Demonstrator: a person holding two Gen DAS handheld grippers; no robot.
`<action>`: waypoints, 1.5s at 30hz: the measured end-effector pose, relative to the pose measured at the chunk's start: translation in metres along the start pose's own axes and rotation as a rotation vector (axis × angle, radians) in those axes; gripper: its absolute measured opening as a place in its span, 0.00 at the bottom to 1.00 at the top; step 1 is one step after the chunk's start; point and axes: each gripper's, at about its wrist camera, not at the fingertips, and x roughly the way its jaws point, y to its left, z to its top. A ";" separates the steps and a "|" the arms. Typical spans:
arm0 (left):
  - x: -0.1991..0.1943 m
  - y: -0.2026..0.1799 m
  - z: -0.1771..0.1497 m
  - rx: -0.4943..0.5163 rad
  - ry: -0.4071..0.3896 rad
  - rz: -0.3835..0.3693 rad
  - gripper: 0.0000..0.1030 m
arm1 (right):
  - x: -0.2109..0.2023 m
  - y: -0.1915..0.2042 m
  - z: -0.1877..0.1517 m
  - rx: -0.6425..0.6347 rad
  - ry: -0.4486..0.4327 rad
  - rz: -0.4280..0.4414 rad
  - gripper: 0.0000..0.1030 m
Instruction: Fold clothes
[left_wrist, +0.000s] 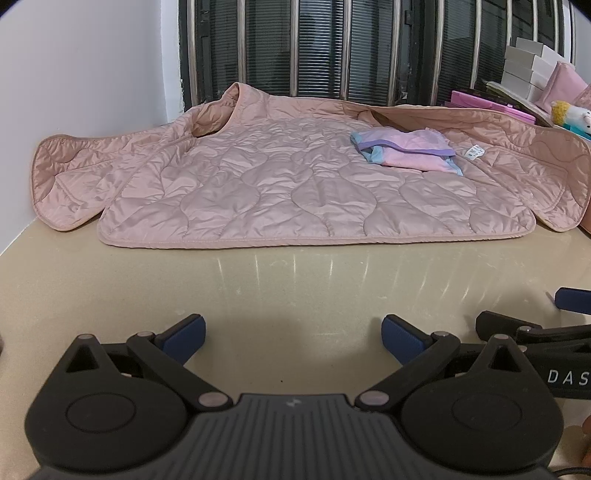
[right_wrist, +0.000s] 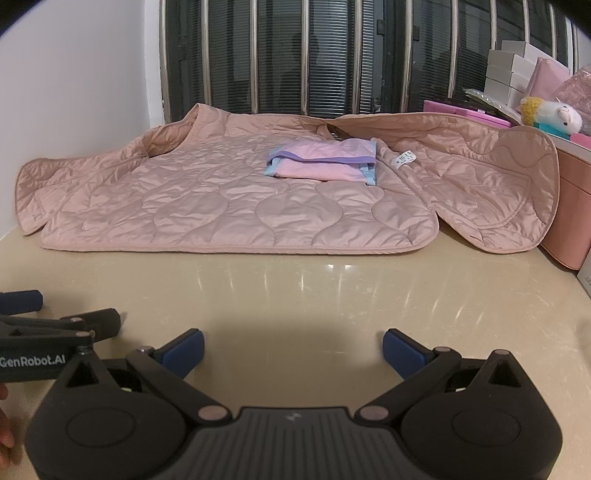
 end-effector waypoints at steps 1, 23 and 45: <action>0.000 0.000 0.000 0.000 0.000 0.001 0.99 | 0.000 0.000 0.000 -0.001 0.000 -0.002 1.00; 0.000 0.001 0.001 0.005 -0.001 -0.004 0.99 | 0.000 -0.001 0.000 -0.004 0.002 0.005 1.00; 0.138 -0.017 0.225 -0.166 0.062 -0.268 0.95 | 0.069 -0.129 0.203 0.212 -0.068 0.204 0.84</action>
